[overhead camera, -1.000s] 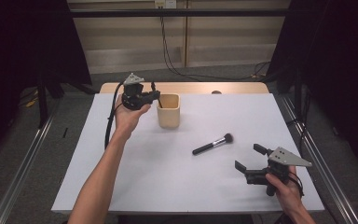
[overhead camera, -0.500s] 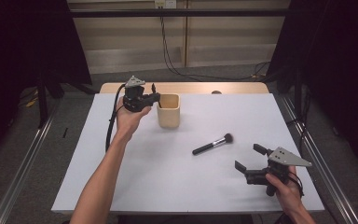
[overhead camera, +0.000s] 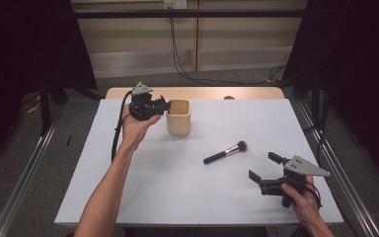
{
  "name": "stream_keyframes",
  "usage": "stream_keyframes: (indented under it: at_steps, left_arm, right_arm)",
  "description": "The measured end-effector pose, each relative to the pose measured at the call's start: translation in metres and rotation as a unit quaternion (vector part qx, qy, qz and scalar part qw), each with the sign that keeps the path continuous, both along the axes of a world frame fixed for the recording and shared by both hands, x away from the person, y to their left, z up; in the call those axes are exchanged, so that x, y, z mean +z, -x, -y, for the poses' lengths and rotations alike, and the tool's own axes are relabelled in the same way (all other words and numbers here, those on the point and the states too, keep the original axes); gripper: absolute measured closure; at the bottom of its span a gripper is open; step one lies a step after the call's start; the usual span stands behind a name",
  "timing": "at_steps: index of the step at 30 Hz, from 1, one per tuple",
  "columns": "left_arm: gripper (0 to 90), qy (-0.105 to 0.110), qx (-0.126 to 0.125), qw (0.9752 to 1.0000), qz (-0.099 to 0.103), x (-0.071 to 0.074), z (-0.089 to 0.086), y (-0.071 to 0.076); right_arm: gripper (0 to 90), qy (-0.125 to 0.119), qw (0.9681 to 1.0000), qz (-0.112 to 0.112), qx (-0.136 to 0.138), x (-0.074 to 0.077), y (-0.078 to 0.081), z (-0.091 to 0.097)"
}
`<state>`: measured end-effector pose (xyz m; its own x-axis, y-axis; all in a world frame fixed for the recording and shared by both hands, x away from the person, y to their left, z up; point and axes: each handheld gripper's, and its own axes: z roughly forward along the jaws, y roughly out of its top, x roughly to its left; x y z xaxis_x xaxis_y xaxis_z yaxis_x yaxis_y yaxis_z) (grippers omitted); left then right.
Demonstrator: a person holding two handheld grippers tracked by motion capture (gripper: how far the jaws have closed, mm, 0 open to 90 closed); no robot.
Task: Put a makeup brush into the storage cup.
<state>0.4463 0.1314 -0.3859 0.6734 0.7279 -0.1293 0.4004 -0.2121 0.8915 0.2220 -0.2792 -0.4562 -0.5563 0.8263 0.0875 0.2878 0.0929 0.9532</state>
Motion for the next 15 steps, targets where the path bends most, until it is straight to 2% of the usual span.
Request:
stream_keyframes:
  at_steps: [11,15]
  left_arm:
    - [25.6,0.004,0.023,0.9997,0.009,0.0033,-0.0059,0.0039]
    - [17.0,0.007,0.029,0.9994,0.014,0.0036,-0.0085,0.0059]
  right_arm:
    - [1.8,0.0,1.0,0.001,-0.001,0.0004,-0.0005,0.0009]
    - [1.7,0.0,1.0,0.001,-0.001,0.0004,-0.0003,0.0005]
